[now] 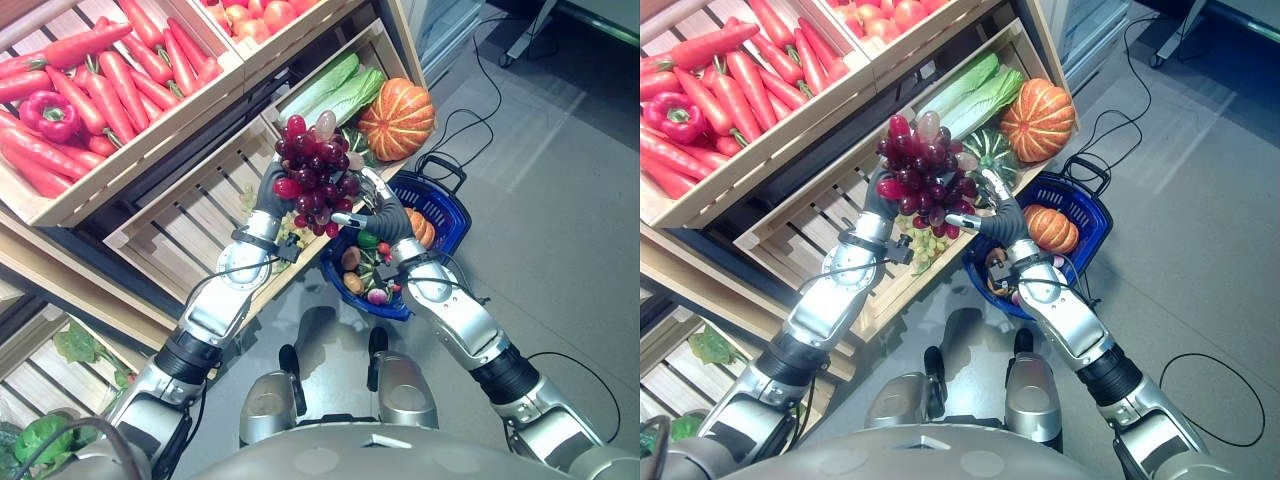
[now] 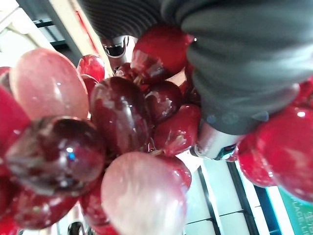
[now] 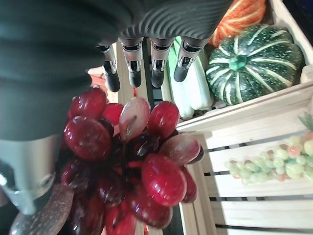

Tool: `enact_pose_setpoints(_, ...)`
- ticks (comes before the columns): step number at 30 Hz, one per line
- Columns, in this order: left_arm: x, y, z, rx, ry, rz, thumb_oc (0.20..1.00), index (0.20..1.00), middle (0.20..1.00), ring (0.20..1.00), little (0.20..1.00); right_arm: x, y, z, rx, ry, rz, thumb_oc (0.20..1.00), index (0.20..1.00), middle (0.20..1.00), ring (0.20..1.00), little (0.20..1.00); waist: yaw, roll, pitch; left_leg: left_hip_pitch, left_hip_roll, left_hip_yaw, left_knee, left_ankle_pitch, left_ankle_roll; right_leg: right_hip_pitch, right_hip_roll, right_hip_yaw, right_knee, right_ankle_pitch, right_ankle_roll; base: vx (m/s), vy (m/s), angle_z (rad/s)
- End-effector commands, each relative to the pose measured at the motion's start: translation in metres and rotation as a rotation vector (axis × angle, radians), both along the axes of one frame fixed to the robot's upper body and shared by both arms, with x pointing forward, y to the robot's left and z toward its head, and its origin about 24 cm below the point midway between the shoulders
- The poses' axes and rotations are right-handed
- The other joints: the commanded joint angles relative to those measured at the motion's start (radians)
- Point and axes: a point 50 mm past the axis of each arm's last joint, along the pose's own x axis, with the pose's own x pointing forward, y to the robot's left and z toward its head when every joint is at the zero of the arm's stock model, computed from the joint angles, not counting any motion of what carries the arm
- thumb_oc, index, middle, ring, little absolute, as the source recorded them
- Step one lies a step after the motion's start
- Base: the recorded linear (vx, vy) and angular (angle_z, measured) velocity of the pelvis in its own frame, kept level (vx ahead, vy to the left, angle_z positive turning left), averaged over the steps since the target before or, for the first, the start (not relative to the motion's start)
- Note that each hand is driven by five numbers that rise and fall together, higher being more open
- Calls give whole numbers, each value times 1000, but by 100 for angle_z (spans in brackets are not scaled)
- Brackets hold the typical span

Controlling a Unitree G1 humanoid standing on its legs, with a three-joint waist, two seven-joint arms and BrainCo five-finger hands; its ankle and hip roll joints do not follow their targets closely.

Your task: Pick up fruits and vegetables into the basket

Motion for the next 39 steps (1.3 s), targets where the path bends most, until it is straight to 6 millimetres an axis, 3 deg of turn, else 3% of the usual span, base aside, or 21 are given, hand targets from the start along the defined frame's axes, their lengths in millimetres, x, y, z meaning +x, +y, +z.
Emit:
enact_pose_setpoints(1, -21, -24, 48, -76, -219, -180, 200, 200, 200, 200, 200, -9, 23, 49, 166, -195, 127, 1000, 1000, 1000, 1000, 1000, 7, -32, -25, -32, -1, 7, 111, -122, 56, 66, -65, 8, 22, -78, 95, 0, 0, 0)
enact_pose_setpoints(19, -34, -55, 57, 4, -284, -375, 200, 200, 200, 200, 200, -14, 59, 19, 146, 56, 348, 1000, 1000, 1000, 1000, 1000, 18, -46, -18, -42, -1, 2, 103, -112, 55, 65, -65, -2, 14, -71, 97, 0, 0, 0)
enact_pose_setpoints(27, -37, -65, 60, 76, -326, -417, 200, 200, 200, 200, 200, -14, 70, -5, 8, 161, 401, 1000, 1000, 1000, 1000, 1000, 20, -48, -26, -36, 0, 0, 92, -105, 52, 71, -62, 0, 8, -71, 97, 0, 0, 0)
enact_pose_setpoints(33, -33, -67, 62, 60, -306, -410, 200, 200, 200, 200, 200, -11, 70, -2, 14, 120, 369, 1000, 1000, 1000, 1000, 1000, 17, -46, -28, -34, 1, -3, 87, -101, 50, 74, -61, 2, 6, -72, 98, 0, 0, 0)
enact_pose_setpoints(39, -33, -67, 57, 35, -257, -414, 200, 200, 200, 200, 200, -4, 55, 16, 75, -30, 216, 1000, 1000, 1000, 1000, 1000, 9, -40, -30, -31, 0, -2, 87, -106, 49, 72, -60, 5, 6, -72, 99, 0, 0, 0)
